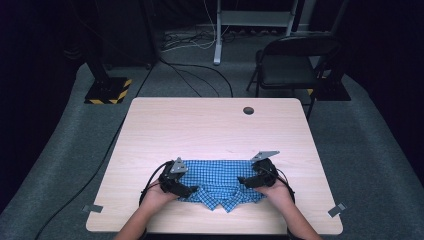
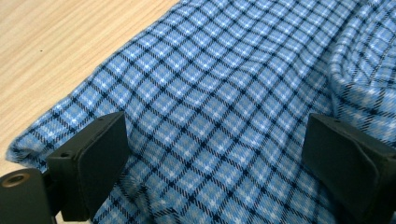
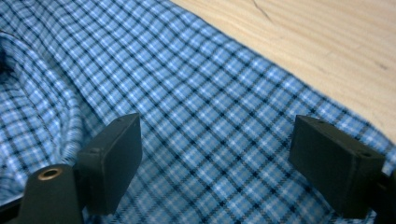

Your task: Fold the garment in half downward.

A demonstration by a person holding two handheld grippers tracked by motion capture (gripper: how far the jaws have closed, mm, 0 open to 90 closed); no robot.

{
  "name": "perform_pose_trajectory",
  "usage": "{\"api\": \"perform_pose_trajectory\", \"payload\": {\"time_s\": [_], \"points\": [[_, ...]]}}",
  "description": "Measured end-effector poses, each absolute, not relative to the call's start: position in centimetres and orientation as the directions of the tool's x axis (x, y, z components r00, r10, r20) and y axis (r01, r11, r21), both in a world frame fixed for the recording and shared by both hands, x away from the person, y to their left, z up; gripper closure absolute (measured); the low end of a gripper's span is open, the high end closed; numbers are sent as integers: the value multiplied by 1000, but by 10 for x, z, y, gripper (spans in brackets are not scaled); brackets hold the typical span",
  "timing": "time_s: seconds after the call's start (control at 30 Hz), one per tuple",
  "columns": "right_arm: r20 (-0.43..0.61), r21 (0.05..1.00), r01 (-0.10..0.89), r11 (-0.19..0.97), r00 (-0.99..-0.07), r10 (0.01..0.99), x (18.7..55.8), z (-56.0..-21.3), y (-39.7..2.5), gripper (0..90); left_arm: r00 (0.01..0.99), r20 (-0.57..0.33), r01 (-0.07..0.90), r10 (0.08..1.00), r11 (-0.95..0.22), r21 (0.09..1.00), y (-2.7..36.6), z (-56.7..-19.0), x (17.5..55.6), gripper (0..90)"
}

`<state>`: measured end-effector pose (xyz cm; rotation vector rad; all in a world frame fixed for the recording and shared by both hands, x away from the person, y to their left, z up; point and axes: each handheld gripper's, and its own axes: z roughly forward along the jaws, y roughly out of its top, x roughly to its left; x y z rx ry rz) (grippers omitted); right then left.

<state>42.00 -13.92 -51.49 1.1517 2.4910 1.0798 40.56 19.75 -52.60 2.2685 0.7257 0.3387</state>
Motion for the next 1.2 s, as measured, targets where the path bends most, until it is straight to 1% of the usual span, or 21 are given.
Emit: {"api": "perform_pose_trajectory", "payload": {"time_s": [0.27,0.57,0.77,0.87,1.0,1.07,1.2], "points": [[130,709,578,405,-671,730,416,-521,-141,150,806,42,389,590,-582,715,197,-531,404,57],[103,719,557,416,-677,728,414,-523,-143,148,809,50,384,586,-591,710,196,-530,404,52],[81,712,549,438,-683,726,413,-523,-140,126,806,47,391,591,-589,707,196,-530,404,48],[92,703,561,437,-681,727,413,-520,-138,103,804,46,396,593,-592,701,195,-528,404,48],[129,733,552,399,-688,714,409,-514,-141,90,804,30,405,594,-584,703,197,-526,403,42],[126,743,535,402,-702,701,405,-512,-143,69,803,32,403,595,-582,707,198,-526,402,43],[85,741,511,436,-715,694,396,-511,-148,72,803,38,398,594,-584,708,199,-525,400,42]]}}
